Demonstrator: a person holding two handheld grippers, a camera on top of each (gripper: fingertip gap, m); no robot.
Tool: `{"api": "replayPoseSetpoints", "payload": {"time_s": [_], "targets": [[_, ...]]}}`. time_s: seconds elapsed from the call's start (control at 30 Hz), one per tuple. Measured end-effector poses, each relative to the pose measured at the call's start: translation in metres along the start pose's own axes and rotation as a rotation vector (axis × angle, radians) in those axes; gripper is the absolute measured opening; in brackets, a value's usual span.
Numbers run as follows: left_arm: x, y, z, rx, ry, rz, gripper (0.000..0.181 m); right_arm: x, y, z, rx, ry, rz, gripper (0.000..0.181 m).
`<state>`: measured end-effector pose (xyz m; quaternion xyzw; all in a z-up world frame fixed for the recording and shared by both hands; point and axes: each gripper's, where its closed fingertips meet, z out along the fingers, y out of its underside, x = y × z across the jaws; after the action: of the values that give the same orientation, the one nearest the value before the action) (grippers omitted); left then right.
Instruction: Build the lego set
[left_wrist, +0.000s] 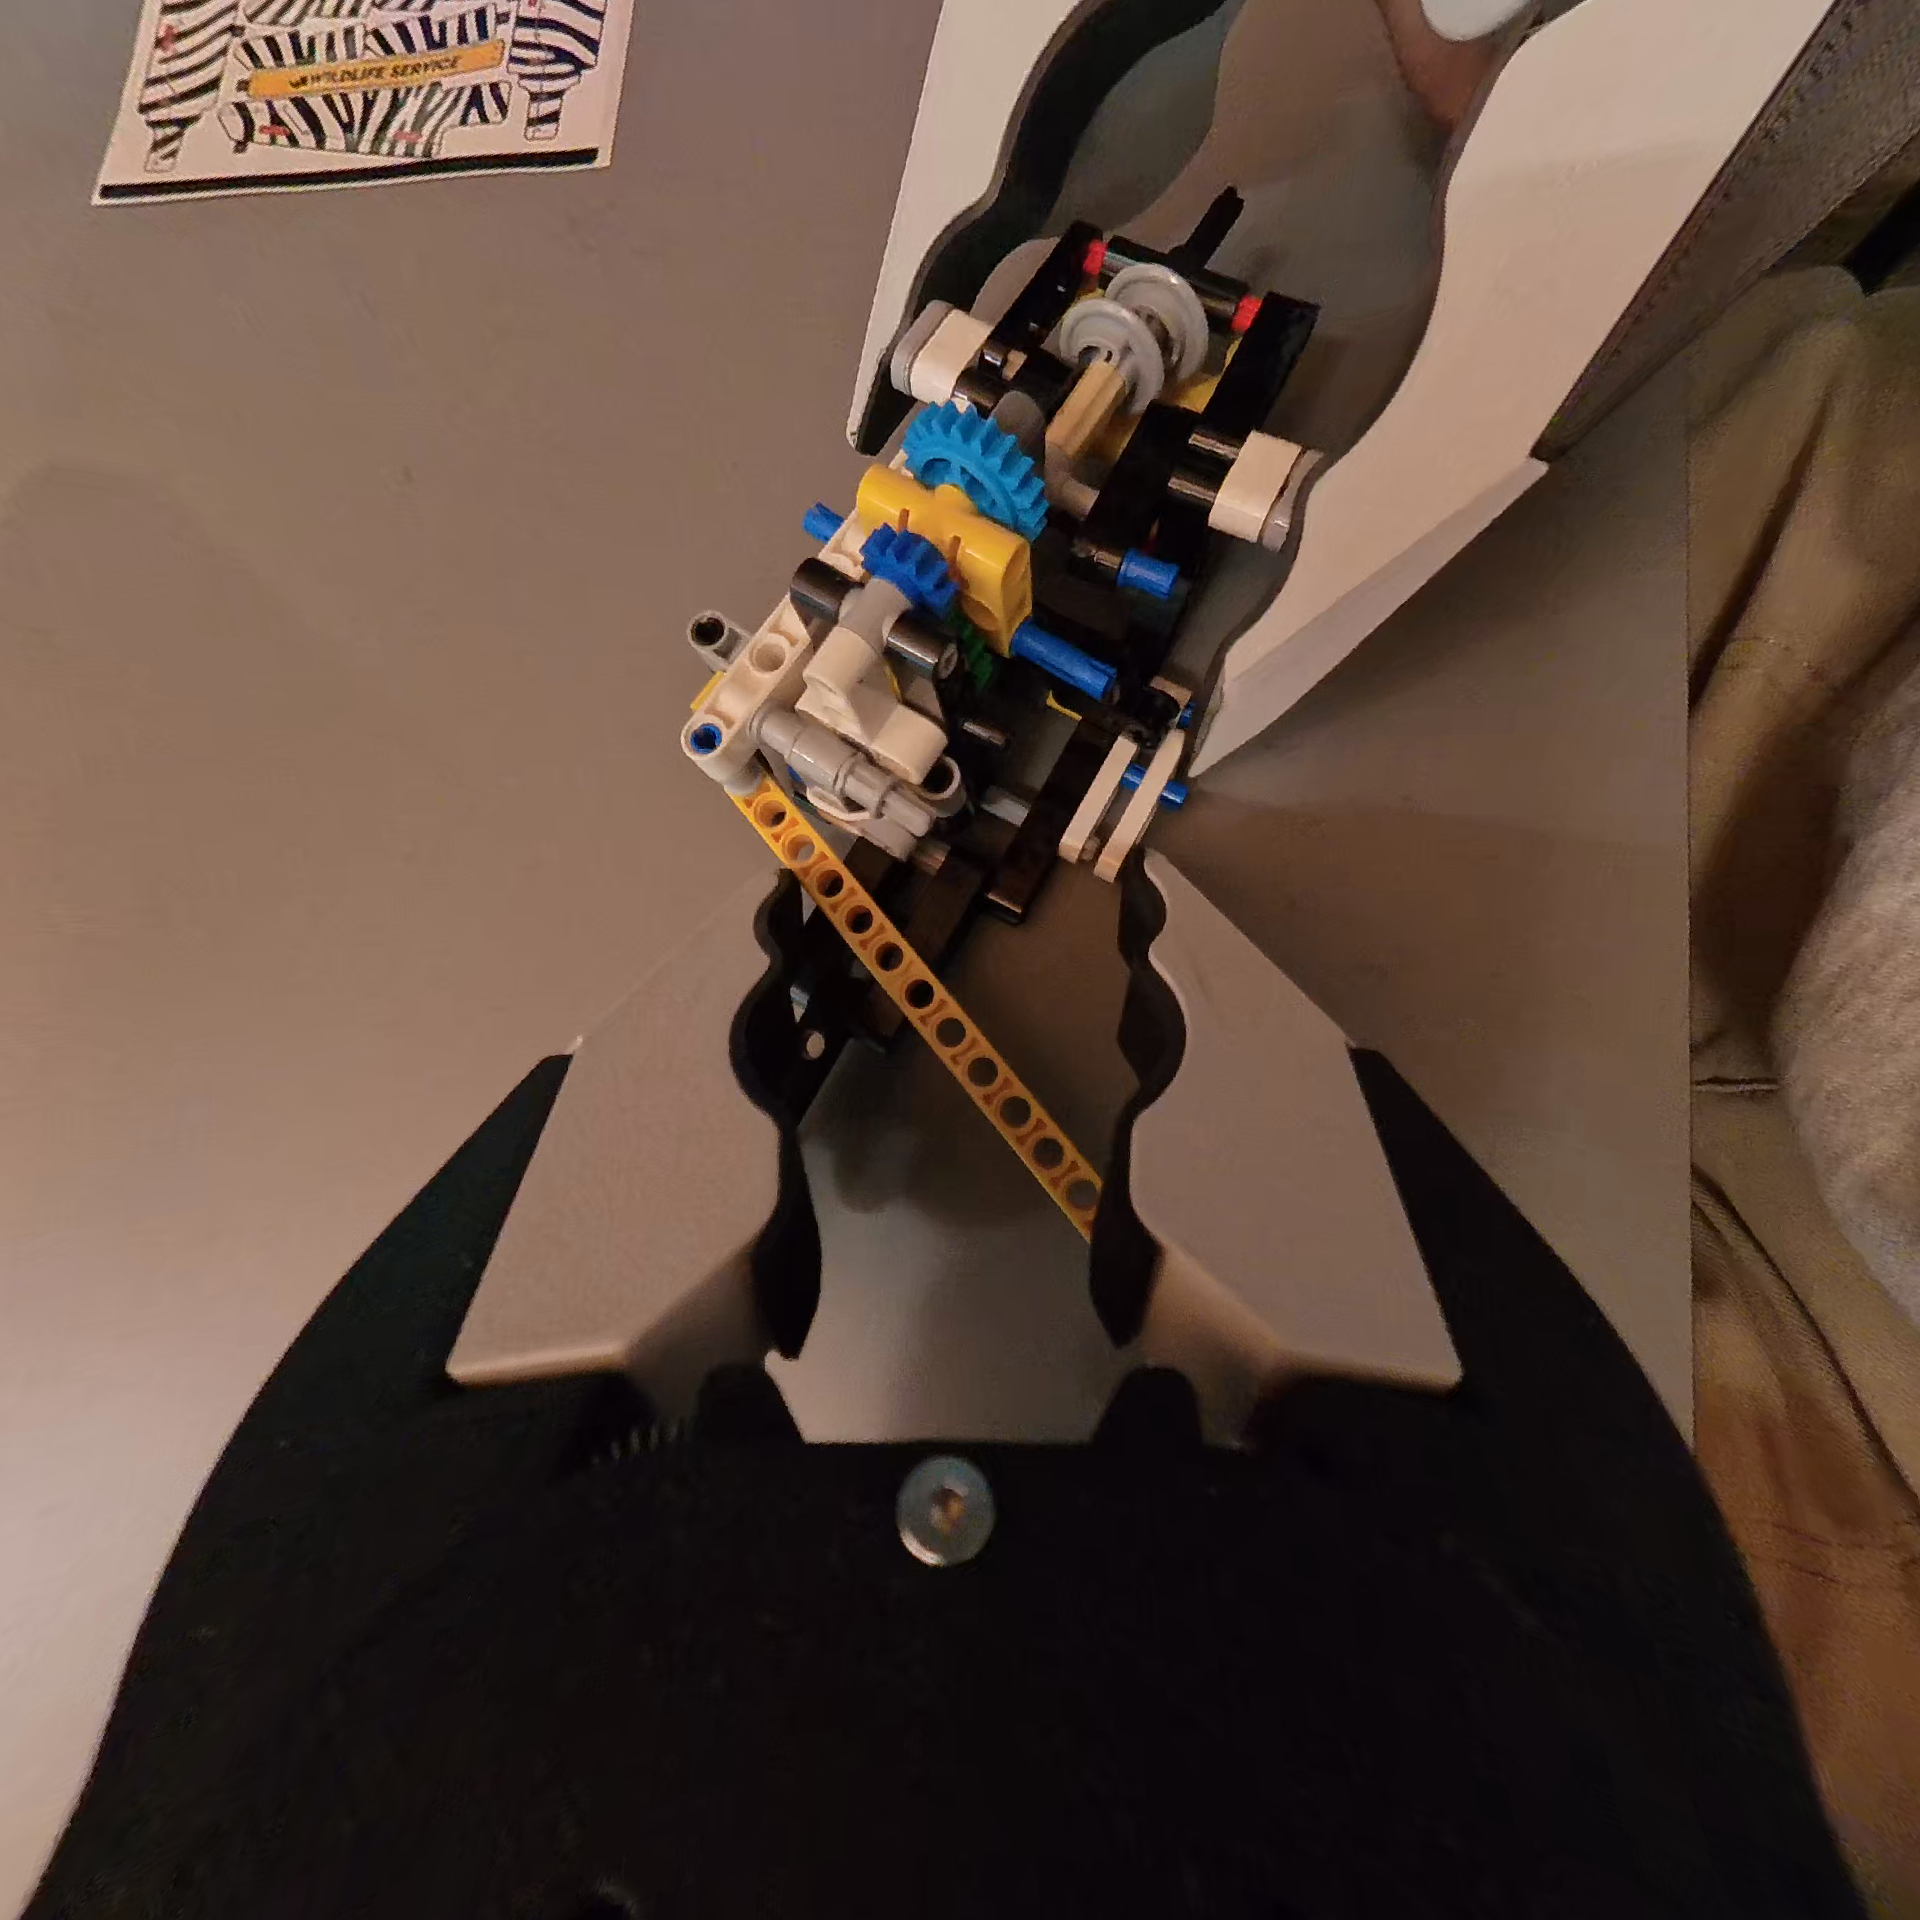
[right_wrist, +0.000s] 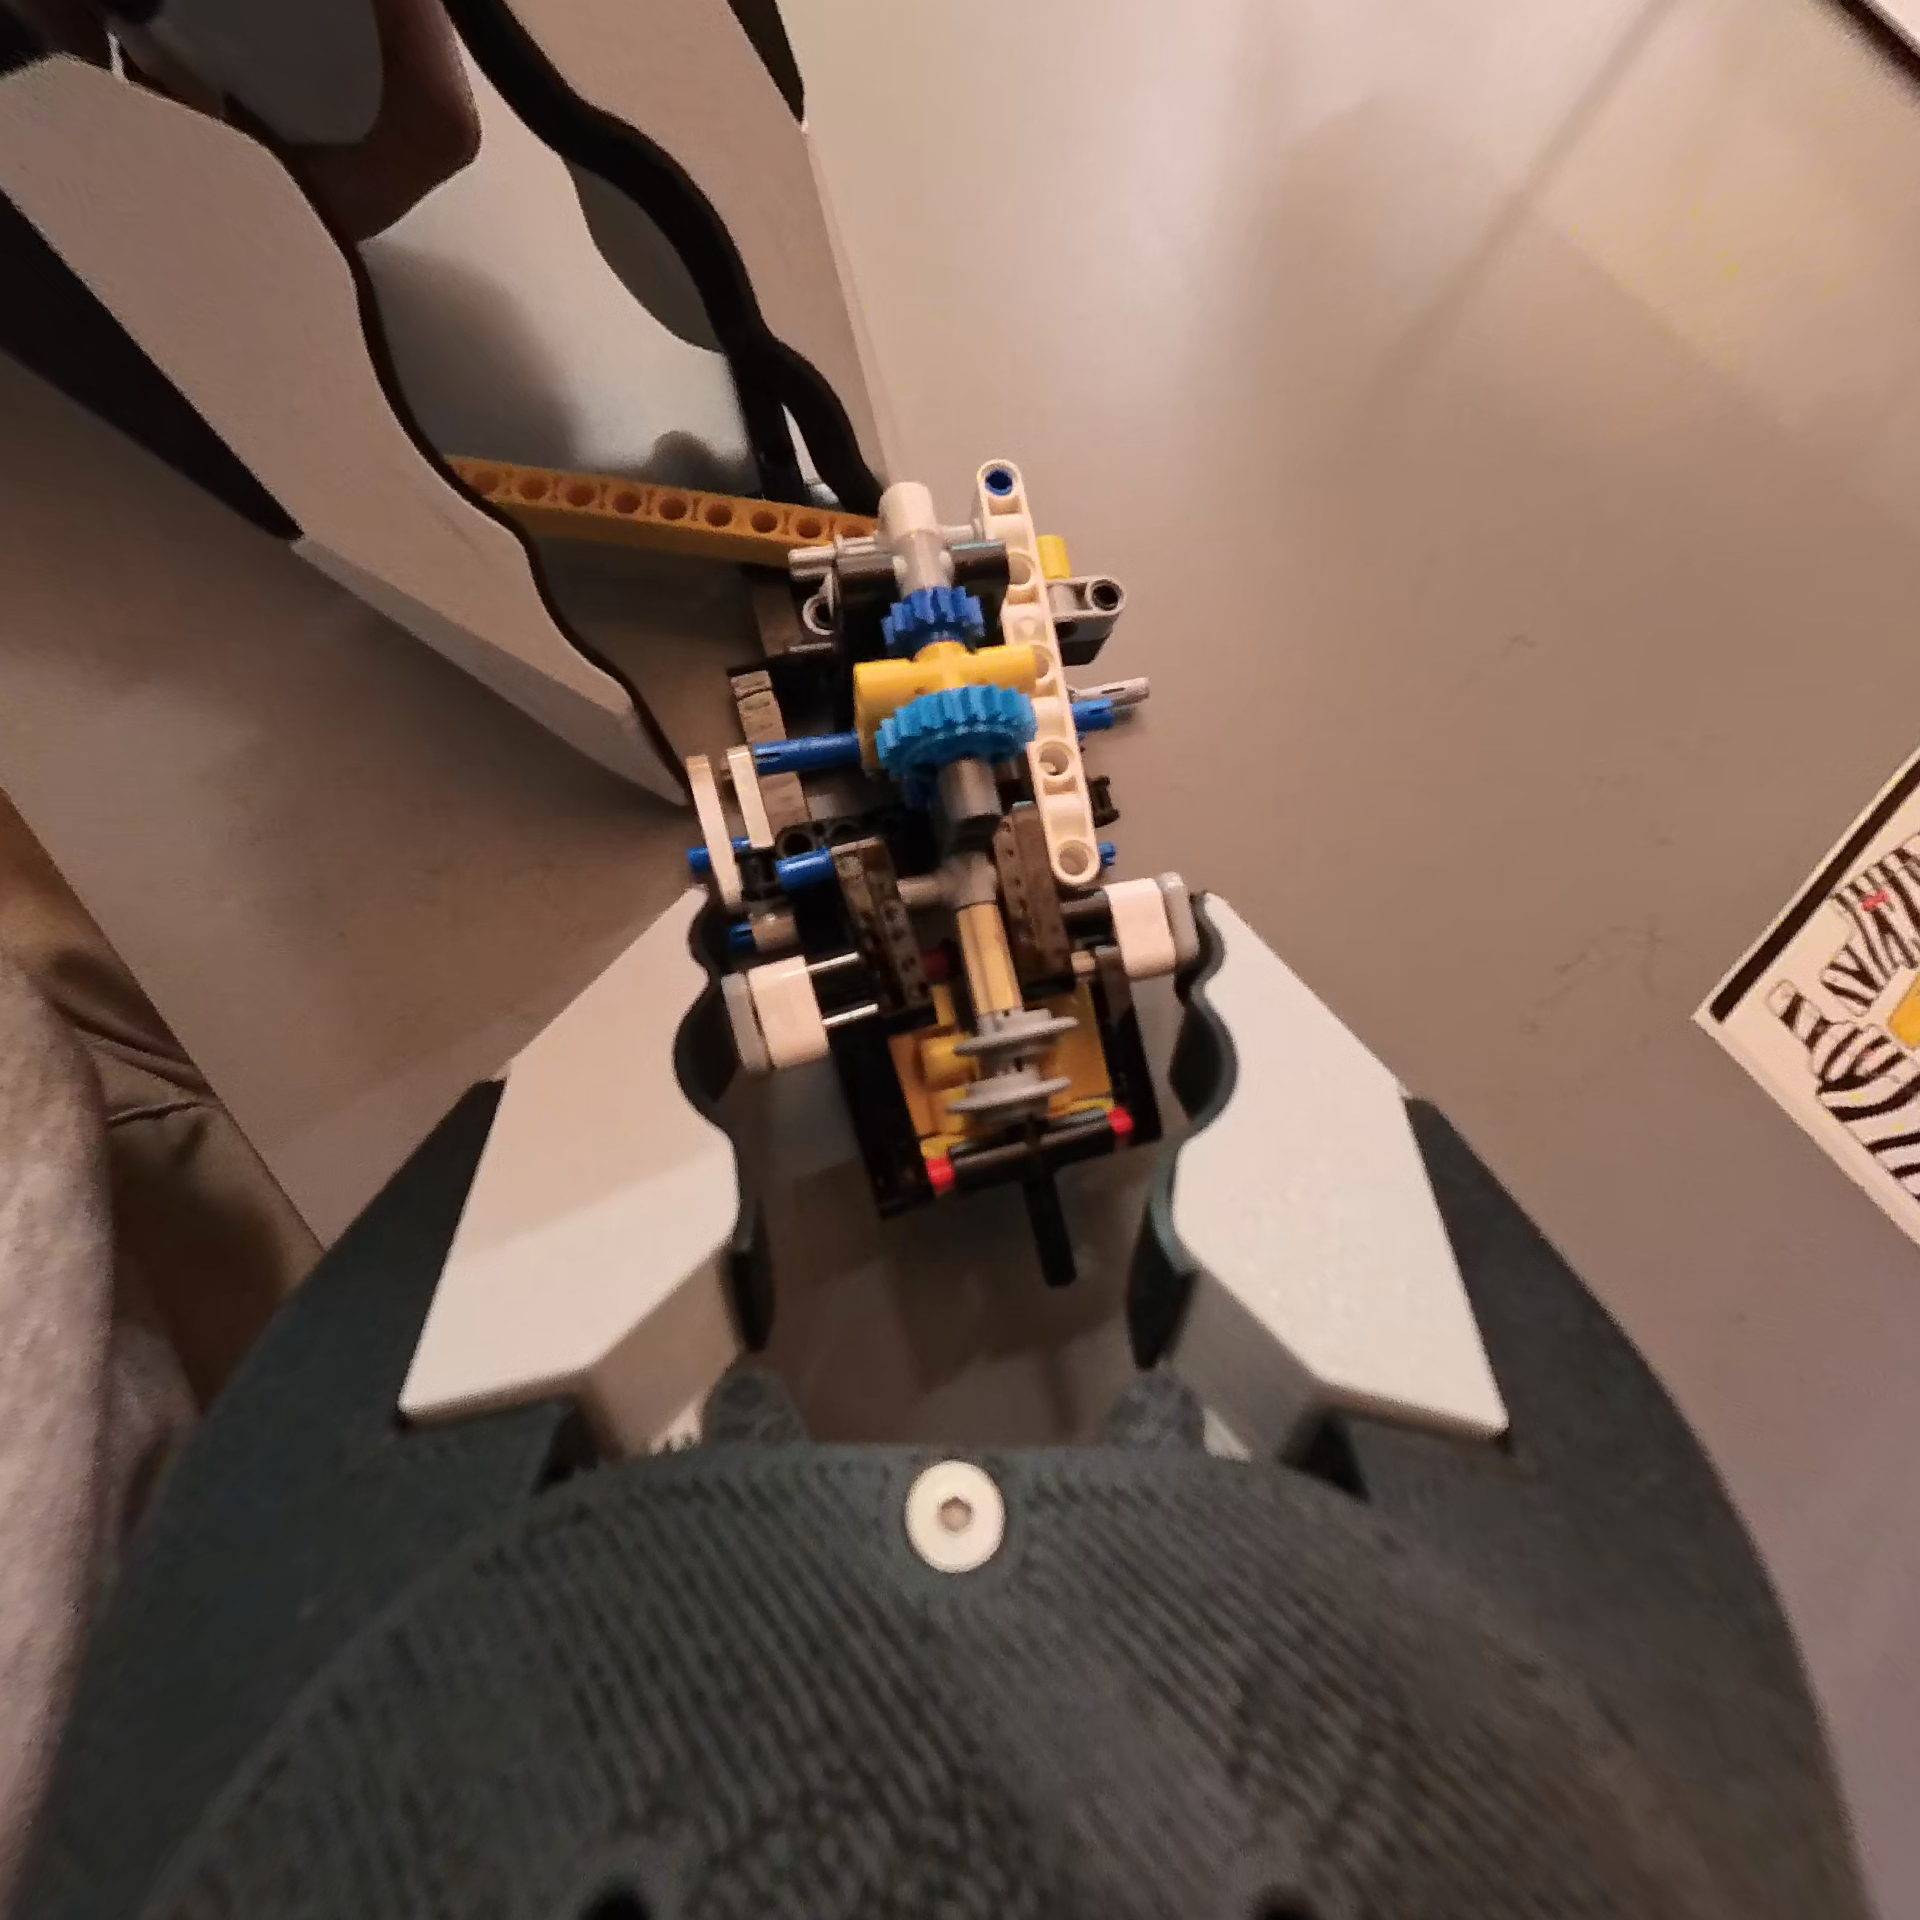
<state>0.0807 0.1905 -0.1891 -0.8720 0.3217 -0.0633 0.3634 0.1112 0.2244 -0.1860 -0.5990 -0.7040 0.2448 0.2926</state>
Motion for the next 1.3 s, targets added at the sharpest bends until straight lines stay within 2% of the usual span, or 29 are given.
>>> {"api": "replayPoseSetpoints", "payload": {"time_s": [0.3,0.6,0.73,0.87,1.0,1.3], "targets": [[0.0,-0.001,0.001,0.002,-0.001,0.002,0.063,0.0,-0.001,0.0,0.018,0.001,-0.006,0.088],[0.013,0.005,-0.006,-0.061,-0.022,-0.009,0.057,-0.002,0.006,-0.011,0.018,0.008,0.002,0.09],[0.014,0.006,-0.009,-0.033,-0.062,-0.003,0.06,-0.007,-0.001,-0.02,0.092,0.021,0.069,0.095],[0.012,0.0,-0.007,0.005,-0.059,-0.023,0.076,-0.011,0.001,-0.011,0.06,0.024,0.07,0.102],[0.013,0.0,-0.003,0.015,-0.047,-0.029,0.08,-0.009,0.001,-0.01,0.054,0.043,0.048,0.095],[0.014,-0.002,-0.002,0.049,-0.003,-0.011,0.07,-0.008,0.004,-0.012,0.063,0.021,-0.03,0.088]]}}
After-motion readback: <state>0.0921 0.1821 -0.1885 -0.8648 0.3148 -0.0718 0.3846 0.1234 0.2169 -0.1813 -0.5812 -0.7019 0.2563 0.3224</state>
